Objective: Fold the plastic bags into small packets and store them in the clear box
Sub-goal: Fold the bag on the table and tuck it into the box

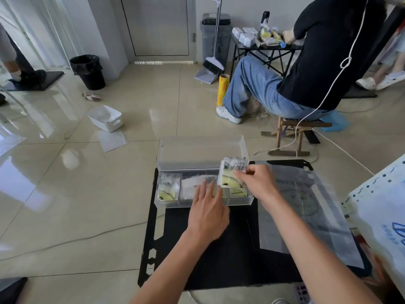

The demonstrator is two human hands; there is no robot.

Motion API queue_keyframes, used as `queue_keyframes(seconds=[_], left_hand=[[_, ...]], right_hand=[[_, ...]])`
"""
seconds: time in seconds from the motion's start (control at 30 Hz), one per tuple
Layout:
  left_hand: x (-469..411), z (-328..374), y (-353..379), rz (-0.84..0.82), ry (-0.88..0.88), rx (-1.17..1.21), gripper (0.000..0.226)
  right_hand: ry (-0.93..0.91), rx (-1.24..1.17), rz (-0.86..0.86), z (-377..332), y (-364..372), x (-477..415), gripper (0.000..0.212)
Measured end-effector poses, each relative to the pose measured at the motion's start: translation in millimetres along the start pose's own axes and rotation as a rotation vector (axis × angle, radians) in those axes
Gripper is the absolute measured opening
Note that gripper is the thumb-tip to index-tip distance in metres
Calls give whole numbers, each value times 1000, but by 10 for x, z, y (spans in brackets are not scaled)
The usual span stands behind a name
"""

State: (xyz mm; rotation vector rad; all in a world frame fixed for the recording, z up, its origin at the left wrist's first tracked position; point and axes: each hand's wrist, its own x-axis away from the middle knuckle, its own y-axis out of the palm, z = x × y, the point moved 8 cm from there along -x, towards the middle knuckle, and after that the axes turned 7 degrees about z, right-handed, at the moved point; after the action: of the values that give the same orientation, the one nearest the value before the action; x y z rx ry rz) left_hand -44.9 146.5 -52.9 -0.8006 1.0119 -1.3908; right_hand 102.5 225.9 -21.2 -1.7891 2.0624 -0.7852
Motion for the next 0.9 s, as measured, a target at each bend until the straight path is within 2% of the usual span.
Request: queue_keyframes(seconds=[0.1,0.23,0.33,0.4,0.5,0.63,0.73,0.83,0.9], left_hand=[[-15,-75,12,32,-32,142,51],[-84,-265,-25,105,-54,188,63],[-152,-352,-83,128,-155,182,72],[-204,-376,-138,161,-234,216,64],[-274,-503,-187,200,-360,301,49],[-283,-595,-233,195,-384,244,56],[-271,-559,-262,235,-333,245,58],[-260,-579,-258,251,-295,205,75],[-250,-624,-262,275,-294,101,71]], right_hand=[[5,36,-48,-43,95,-54,38],[41,-47,-33,-87,92,-93,42],[39,-67,-35,-137,80,-137,43],[44,-65,-50,-118,97,-177,45],[72,34,-122,-31,193,-180,40],[26,187,-181,-19,376,-110,44],[-45,274,-131,-77,534,-53,47],[-80,389,-24,-108,638,12,47],[-112,494,30,-147,652,50,41]])
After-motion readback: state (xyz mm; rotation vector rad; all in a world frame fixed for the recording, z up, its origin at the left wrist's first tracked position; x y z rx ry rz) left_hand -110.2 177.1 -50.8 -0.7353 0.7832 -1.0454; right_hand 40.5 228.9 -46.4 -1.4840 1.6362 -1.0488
